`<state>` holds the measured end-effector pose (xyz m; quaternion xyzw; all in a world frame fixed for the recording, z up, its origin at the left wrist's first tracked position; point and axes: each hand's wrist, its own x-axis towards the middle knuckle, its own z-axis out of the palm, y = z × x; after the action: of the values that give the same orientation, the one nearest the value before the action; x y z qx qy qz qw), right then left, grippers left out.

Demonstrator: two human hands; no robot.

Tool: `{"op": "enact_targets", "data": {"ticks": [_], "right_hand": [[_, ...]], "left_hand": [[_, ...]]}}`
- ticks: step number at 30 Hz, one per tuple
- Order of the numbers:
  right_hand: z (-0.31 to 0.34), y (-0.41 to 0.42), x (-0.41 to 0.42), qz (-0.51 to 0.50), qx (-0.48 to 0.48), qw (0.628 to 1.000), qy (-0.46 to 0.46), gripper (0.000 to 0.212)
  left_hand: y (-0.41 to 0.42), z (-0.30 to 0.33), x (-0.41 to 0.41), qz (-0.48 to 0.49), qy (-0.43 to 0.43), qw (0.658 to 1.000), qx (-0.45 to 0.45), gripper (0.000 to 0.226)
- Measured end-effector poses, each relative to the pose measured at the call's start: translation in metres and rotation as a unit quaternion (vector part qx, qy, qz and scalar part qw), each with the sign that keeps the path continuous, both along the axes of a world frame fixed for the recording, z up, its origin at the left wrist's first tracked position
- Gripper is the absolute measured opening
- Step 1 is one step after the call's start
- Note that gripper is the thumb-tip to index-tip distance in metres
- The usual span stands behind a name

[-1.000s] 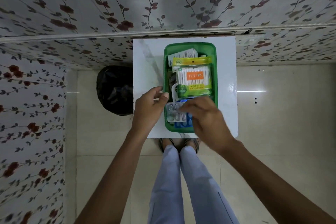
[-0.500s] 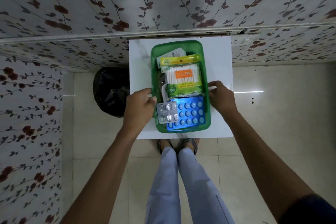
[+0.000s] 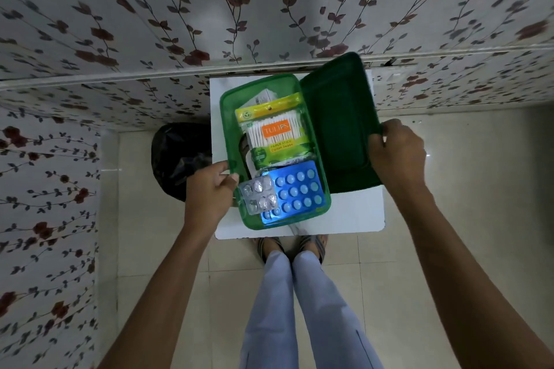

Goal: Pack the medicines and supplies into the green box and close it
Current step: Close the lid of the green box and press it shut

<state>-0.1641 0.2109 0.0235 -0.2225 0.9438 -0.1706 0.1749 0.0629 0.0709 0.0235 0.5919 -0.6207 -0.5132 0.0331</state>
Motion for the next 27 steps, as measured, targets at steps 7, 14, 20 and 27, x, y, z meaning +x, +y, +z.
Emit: {"op": "enact_targets", "data": {"ticks": [7, 14, 20, 27], "right_hand": [[0.060, -0.017, 0.057, 0.118, -0.013, 0.993, -0.016, 0.049], [0.021, -0.038, 0.081, 0.196, 0.037, 0.980, 0.014, 0.073], [0.016, -0.041, 0.050, 0.143, 0.046, 0.989, 0.004, 0.065], [-0.002, -0.048, 0.029, 0.121, -0.019, 0.970, -0.209, 0.119]], "left_hand": [[0.004, -0.010, -0.025, -0.029, 0.005, 0.999, -0.035, 0.027], [0.001, -0.011, -0.031, -0.087, 0.004, 0.995, -0.048, 0.037], [-0.010, -0.003, -0.033, -0.055, 0.043, 0.997, -0.023, 0.043], [-0.015, 0.006, -0.047, -0.044, 0.083, 0.995, -0.020, 0.037]]}}
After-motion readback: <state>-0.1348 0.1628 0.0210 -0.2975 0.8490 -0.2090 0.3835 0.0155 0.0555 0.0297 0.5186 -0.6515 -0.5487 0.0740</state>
